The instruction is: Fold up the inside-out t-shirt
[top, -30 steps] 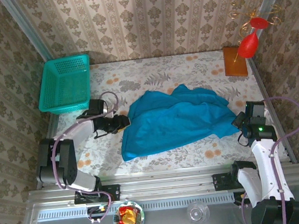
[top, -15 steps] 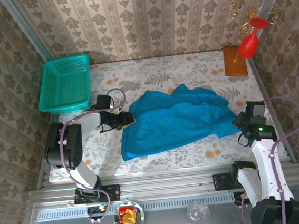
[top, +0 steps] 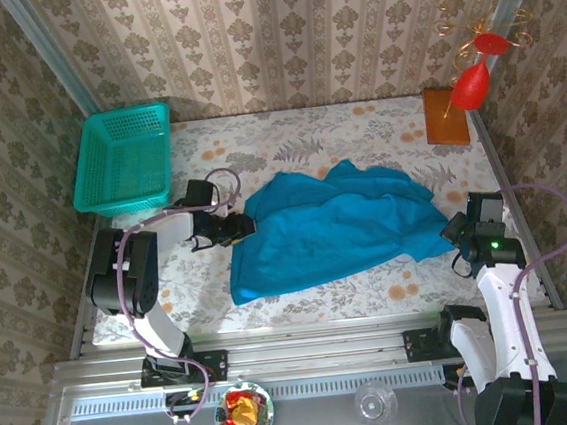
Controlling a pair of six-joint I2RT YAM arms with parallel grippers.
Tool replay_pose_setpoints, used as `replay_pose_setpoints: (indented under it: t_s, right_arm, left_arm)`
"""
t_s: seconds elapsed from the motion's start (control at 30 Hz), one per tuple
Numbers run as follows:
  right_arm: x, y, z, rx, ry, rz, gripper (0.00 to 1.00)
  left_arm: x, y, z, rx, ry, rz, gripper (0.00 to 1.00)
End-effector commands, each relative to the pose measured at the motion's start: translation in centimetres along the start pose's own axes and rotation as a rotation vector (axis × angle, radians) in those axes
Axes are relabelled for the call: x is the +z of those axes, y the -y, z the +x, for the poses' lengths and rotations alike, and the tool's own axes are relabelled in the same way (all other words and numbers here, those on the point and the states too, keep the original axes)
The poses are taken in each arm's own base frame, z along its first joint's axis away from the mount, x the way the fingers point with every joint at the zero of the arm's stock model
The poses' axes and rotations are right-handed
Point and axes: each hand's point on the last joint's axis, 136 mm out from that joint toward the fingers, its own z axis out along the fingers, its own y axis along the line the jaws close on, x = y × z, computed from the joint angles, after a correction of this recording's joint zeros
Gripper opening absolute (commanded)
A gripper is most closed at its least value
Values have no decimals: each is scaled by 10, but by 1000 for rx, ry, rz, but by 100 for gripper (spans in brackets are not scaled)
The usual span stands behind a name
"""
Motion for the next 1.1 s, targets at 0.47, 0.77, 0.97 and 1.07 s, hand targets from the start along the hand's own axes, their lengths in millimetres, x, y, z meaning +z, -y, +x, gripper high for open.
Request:
replay_pose_setpoints:
  t_s: [0.47,0.77,0.97,1.07]
  right_arm:
    - [-6,-1,-12,-5,41,-1,0]
    - [-7,-1,-12,-2,39,-3,0]
    - [-8,-1,-12,1,40,-5,0]
    - [-9,-2,-13,1,43,-7,0]
  left_arm:
    - [-10,27,13,117,-47,51,36]
    - [2,3,26,174,-115,-40,46]
    - [3,27,33,218,-135,40,38]
    - [2,29,42,240,-165,30,33]
